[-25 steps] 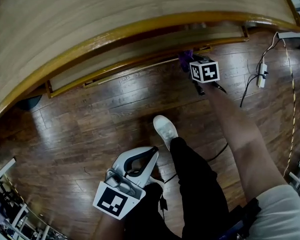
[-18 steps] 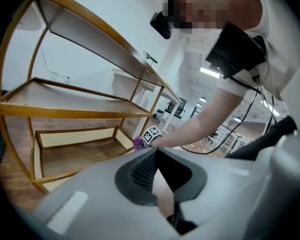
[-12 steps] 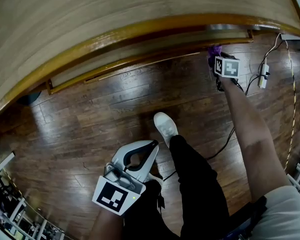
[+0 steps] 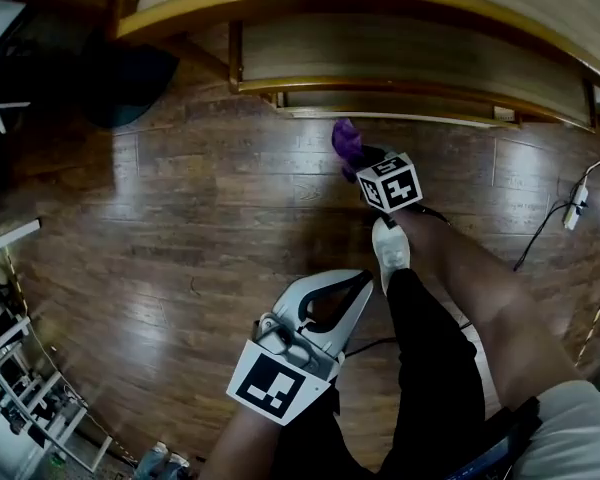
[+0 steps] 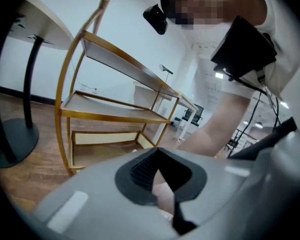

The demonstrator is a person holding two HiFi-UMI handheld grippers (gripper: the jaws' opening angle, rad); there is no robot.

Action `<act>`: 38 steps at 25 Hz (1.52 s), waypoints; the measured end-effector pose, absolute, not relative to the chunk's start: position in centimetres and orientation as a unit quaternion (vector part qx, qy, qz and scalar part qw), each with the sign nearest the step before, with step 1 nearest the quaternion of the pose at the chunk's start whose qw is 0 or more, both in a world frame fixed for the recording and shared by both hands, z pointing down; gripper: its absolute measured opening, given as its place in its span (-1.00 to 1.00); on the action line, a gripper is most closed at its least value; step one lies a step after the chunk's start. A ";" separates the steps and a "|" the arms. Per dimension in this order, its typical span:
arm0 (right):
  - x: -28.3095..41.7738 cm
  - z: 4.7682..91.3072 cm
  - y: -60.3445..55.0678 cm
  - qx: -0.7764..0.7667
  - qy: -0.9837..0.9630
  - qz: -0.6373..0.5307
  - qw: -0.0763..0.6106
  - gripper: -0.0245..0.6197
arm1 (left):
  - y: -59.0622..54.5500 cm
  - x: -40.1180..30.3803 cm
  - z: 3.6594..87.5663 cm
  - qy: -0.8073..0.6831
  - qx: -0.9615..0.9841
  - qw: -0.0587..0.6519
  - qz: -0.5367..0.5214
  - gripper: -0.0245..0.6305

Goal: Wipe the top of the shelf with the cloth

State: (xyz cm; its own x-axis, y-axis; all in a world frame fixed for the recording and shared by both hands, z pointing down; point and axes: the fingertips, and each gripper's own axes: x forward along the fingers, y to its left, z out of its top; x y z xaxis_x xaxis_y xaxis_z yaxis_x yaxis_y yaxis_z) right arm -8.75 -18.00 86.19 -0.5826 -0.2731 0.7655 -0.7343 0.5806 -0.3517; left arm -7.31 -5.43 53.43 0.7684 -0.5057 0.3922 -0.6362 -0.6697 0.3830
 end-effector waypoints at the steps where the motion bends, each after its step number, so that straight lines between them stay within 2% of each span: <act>1: -11.9 86.7 -17.9 0.289 -0.828 0.340 0.340 -0.63 | -5.1 -8.4 53.7 -0.323 0.903 0.253 0.129 -0.87; 5: -20.2 89.5 -18.0 0.240 -0.836 0.326 0.371 -0.63 | -4.3 -11.8 54.7 -0.361 0.889 0.254 0.123 -0.87; 10: -20.5 92.1 -19.8 0.244 -0.821 0.304 0.416 -0.63 | -3.9 -12.6 56.1 -0.360 0.893 0.244 0.121 -0.87; 16: -9.7 94.4 -22.4 0.327 -0.771 0.317 0.445 -0.63 | -4.3 -10.8 57.1 -0.331 0.903 0.247 0.117 -0.87; 29: 17.6 93.7 -23.4 0.475 -0.673 0.343 0.451 -0.63 | -5.9 -2.7 57.2 -0.220 0.936 0.230 0.153 -0.87; 38: 33.4 91.4 -22.5 0.570 -0.591 0.349 0.452 -0.63 | -5.1 0.9 58.2 -0.182 0.940 0.237 0.163 -0.87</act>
State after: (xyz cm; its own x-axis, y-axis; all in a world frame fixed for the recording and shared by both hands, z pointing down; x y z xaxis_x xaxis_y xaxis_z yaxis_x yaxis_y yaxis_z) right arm 33.40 -22.49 91.36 0.0593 -0.3584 0.9317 -0.9889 0.1062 0.1039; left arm 0.92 -5.09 58.17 0.8809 -0.2653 0.3920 -0.4193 -0.8216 0.3862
